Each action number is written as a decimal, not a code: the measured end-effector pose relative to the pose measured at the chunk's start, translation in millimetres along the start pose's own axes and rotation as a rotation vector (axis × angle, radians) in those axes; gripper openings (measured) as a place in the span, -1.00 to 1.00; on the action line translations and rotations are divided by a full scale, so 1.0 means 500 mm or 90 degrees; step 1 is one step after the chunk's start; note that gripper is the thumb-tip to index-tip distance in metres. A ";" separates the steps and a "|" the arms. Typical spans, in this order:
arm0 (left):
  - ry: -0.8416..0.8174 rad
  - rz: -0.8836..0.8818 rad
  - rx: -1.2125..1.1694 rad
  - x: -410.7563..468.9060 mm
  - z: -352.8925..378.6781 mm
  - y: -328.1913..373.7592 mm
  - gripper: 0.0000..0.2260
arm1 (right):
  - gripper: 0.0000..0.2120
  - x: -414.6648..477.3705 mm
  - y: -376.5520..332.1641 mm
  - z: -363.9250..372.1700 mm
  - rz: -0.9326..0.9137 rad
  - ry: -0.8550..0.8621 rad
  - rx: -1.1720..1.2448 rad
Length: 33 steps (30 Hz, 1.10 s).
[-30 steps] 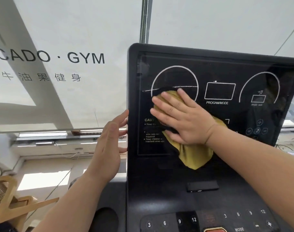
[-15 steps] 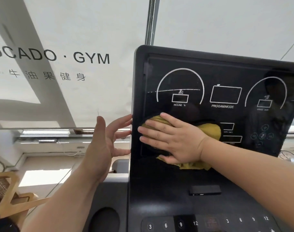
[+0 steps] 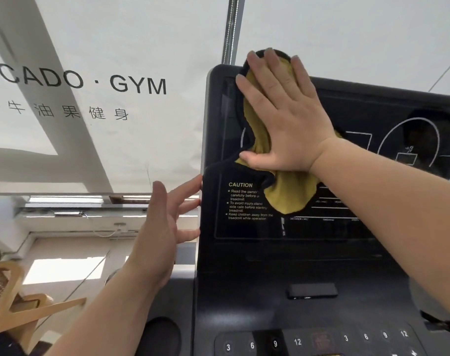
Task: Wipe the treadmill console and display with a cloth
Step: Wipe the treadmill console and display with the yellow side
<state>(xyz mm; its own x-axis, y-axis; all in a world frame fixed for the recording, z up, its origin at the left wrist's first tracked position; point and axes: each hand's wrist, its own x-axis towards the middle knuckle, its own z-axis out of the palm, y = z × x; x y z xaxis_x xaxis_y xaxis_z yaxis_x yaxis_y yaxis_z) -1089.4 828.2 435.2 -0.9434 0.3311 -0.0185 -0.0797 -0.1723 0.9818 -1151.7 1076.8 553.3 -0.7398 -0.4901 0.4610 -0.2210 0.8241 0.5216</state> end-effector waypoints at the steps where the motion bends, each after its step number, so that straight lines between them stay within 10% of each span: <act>1: 0.007 -0.012 -0.024 0.002 -0.003 0.001 -0.28 | 0.05 0.005 -0.016 0.001 -0.016 0.001 0.000; 11: 0.153 0.154 0.203 -0.002 0.008 -0.016 -0.40 | -0.09 -0.193 -0.205 0.104 -0.213 -0.049 0.036; 21: 0.084 0.135 0.159 -0.007 0.030 -0.008 -0.55 | -0.19 -0.183 -0.074 0.075 0.286 0.079 0.164; 29: 0.111 0.124 0.089 -0.010 0.047 -0.007 -0.34 | -0.34 0.003 -0.114 0.031 0.362 0.115 0.127; 33: 0.166 0.148 0.060 -0.014 0.063 -0.029 -0.14 | -0.39 -0.012 -0.183 0.049 0.192 0.093 0.110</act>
<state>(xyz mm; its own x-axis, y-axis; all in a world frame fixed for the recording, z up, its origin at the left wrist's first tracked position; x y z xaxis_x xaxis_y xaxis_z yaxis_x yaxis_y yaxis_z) -1071.5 857.8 427.1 -0.9843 0.0430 0.1714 0.1650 -0.1240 0.9785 -1142.9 1011.4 485.2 -0.6922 -0.2432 0.6795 -0.1207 0.9673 0.2232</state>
